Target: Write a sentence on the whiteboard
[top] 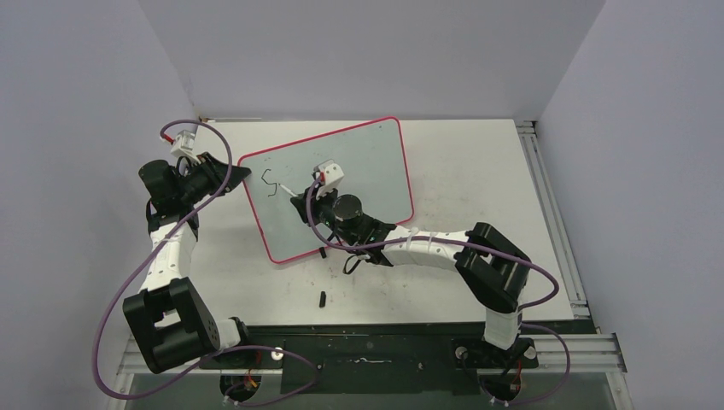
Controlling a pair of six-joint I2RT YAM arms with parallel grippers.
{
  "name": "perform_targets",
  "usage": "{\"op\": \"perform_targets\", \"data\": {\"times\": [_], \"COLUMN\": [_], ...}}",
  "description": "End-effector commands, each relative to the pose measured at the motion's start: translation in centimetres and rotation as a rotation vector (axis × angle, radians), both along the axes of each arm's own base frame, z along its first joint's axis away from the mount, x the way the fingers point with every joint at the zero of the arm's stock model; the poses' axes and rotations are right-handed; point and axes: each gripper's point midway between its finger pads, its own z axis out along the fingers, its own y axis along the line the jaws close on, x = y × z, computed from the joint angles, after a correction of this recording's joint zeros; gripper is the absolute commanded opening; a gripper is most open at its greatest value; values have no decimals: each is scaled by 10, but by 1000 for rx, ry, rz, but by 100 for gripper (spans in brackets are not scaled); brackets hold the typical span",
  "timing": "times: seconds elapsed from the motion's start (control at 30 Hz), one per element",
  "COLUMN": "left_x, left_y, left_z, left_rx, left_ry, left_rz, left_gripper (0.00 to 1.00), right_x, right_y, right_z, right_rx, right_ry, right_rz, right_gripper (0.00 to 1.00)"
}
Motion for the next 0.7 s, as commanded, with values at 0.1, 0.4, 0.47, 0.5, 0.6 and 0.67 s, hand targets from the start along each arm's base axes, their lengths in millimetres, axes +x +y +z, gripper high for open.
{"op": "perform_targets", "data": {"times": [0.1,0.4,0.47,0.5,0.6,0.67], "left_x": [-1,-1,-1,-1,0,-1], "left_y": [0,0,0,-1,0,0], "left_z": [9,9,9,9,9,8], "left_rx": [21,20,20,20,22,21], "left_ry": [-33,-34,-35,-34,-35,-34], "left_rz": [-3,-3,-3,-3,-2,-2], "left_gripper": [21,21,21,21,20,20], "right_x": [8,12,14,15,17,20], "right_y": [8,9,7,5,-2,-8], "right_z": [22,17,15,13,10,9], "right_rx": [57,47,43,42,40,38], "right_ry": [-28,-15,-10,-5,3,6], "right_rz": [-5,-19,-35,-45,-78,-103], "right_gripper": [5,5,5,5,5,5]}}
